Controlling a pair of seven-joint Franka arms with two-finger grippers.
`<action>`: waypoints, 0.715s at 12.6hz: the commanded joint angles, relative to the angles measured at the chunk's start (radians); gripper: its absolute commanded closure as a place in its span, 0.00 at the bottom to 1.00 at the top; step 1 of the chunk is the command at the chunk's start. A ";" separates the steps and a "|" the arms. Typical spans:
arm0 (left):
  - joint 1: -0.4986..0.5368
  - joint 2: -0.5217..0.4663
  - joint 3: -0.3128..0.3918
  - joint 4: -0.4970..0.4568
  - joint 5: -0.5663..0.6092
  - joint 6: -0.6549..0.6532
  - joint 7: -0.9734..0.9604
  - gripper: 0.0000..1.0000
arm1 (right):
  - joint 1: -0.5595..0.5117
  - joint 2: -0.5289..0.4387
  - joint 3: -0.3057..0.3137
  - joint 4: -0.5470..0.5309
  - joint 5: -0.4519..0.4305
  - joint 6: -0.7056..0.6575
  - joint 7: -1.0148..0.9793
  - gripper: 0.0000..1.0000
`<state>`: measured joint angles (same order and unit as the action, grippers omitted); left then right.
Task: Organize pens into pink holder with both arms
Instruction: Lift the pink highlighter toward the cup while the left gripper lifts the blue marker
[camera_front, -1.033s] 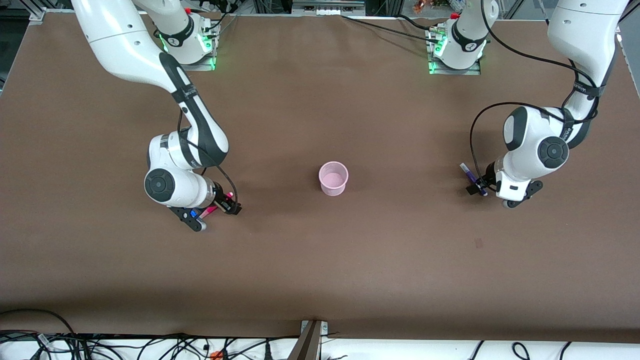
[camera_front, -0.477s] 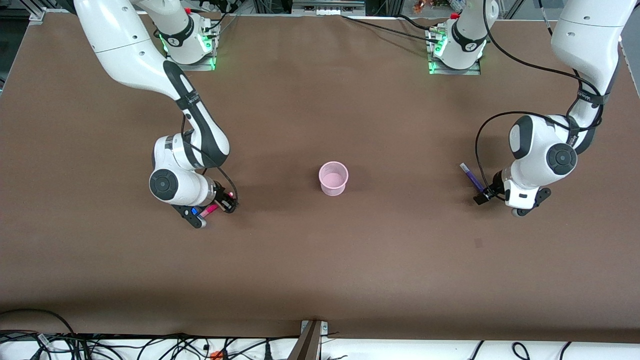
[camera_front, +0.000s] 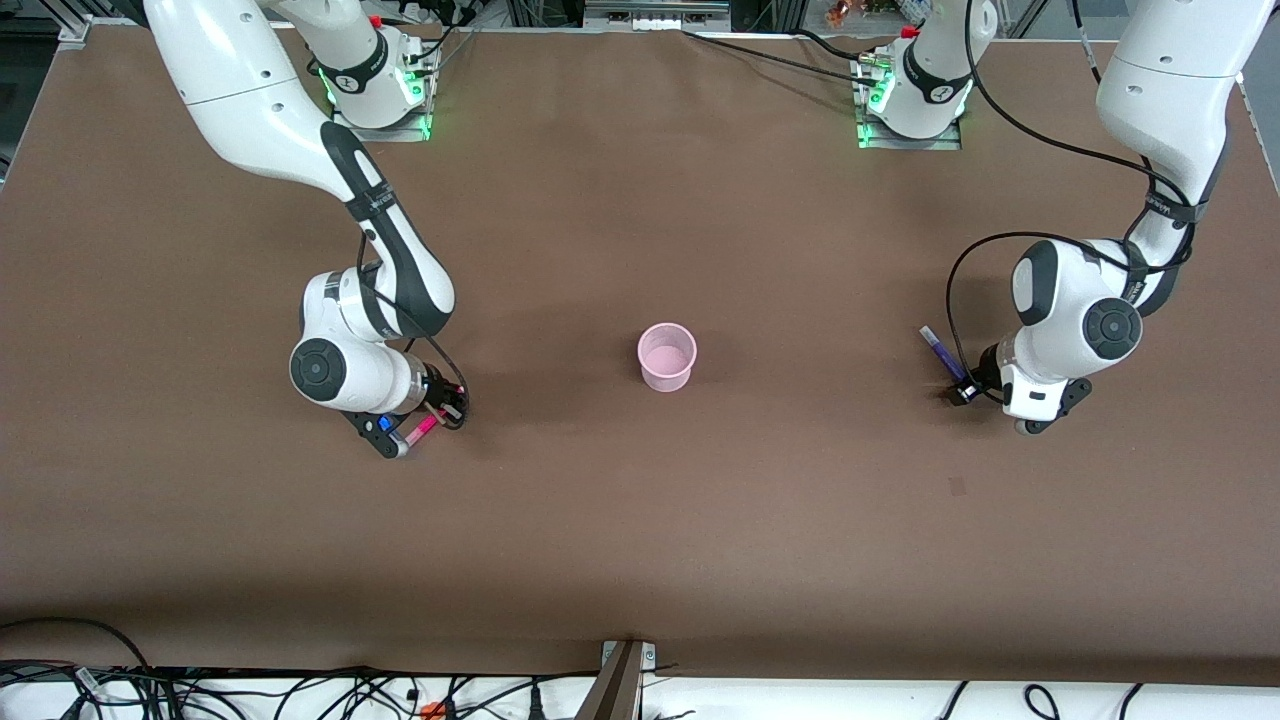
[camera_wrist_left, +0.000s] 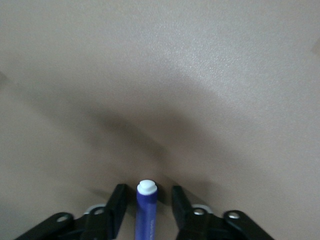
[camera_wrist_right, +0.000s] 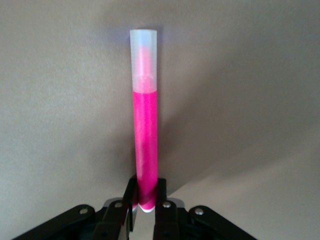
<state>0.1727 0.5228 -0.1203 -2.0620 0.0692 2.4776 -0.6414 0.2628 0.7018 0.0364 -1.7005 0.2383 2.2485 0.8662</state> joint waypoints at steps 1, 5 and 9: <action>0.007 0.025 -0.001 0.017 0.023 0.004 -0.003 0.97 | -0.004 -0.005 0.052 0.050 0.129 -0.148 -0.015 1.00; 0.005 0.000 -0.007 0.023 0.024 -0.014 -0.007 1.00 | -0.005 -0.013 0.054 0.185 0.483 -0.515 0.046 1.00; -0.001 -0.079 -0.025 0.092 0.008 -0.185 0.107 1.00 | 0.003 -0.019 0.137 0.211 0.822 -0.563 0.106 1.00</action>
<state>0.1703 0.5054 -0.1371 -2.0052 0.0717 2.3962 -0.6179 0.2691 0.6849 0.1261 -1.4962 0.9451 1.6999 0.9443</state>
